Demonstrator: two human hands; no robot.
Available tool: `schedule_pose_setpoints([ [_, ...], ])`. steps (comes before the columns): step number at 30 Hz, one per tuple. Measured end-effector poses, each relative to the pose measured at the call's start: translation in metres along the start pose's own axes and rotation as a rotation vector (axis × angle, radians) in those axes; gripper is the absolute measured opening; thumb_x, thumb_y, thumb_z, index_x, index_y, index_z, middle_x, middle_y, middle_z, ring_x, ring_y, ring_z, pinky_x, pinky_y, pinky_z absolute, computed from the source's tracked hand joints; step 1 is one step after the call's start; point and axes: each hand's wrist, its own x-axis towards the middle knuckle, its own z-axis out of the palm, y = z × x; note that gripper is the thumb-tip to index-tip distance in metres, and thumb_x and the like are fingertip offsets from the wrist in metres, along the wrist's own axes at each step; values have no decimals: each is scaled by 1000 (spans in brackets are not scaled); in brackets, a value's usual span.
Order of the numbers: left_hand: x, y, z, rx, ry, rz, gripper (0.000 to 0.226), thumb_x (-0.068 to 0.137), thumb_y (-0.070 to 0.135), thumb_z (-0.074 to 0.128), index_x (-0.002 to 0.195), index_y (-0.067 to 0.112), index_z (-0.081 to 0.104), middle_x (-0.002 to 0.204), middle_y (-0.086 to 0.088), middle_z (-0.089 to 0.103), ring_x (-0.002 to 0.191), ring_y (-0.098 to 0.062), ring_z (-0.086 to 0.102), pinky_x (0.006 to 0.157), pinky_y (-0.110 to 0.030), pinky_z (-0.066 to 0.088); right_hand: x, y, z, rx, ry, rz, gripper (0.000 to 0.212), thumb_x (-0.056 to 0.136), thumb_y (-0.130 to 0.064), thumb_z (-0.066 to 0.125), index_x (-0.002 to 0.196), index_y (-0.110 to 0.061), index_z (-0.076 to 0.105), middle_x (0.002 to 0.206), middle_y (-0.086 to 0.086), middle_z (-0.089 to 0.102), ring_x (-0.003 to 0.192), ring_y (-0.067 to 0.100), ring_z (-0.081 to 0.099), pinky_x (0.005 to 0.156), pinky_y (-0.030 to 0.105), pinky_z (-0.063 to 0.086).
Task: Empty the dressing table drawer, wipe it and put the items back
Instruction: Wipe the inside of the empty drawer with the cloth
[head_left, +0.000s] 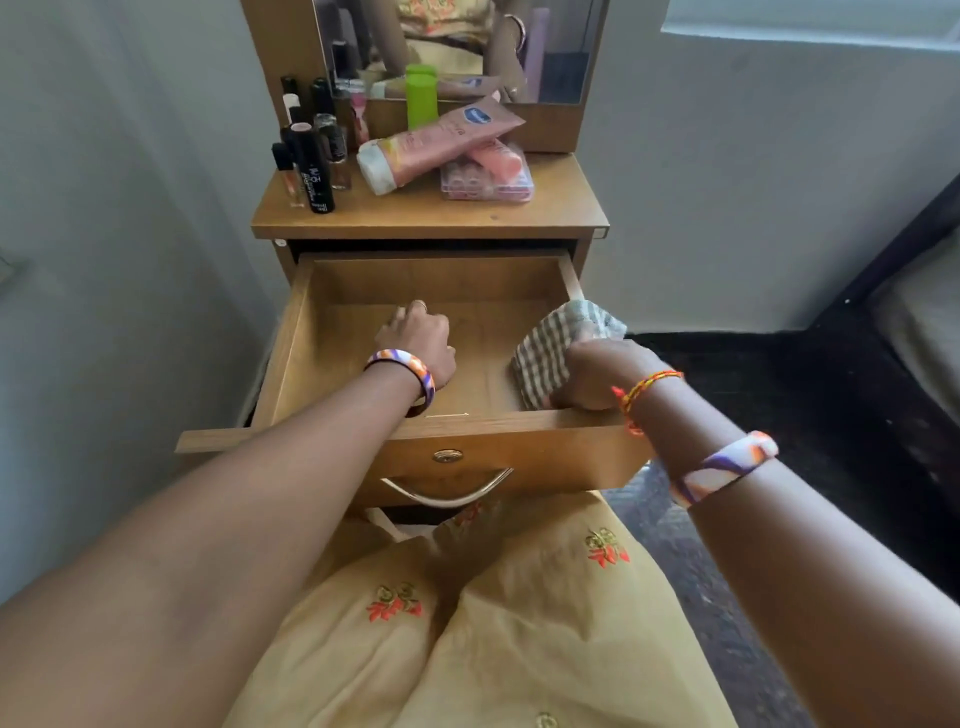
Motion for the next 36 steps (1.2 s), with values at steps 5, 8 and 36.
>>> schedule_pose_setpoints([
  [5, -6, -6, 3, 65, -42, 4, 35, 95, 26, 47, 123, 10, 57, 140, -12, 42, 129, -29, 40, 102, -39, 39, 29, -16, -3, 176, -12, 181, 75, 95, -11, 44, 145, 7, -9, 149, 32, 20, 131, 44, 37, 101, 47, 39],
  [8, -10, -1, 7, 116, -56, 38, 33, 94, 24, 46, 122, 10, 58, 135, -12, 46, 125, -29, 44, 99, -37, 42, 32, -18, -13, 163, 36, 238, 68, 95, -11, 45, 143, 15, 4, 147, 30, 26, 133, 42, 34, 103, 46, 37],
  [36, -6, -14, 11, -13, -75, -85, 31, 94, 22, 50, 118, 7, 61, 127, -12, 53, 117, -29, 51, 93, -38, 48, 71, -30, 11, -763, 188, 51, 57, 90, 2, 51, 143, 1, 29, 155, 25, 7, 125, 59, 37, 74, 49, 57],
])
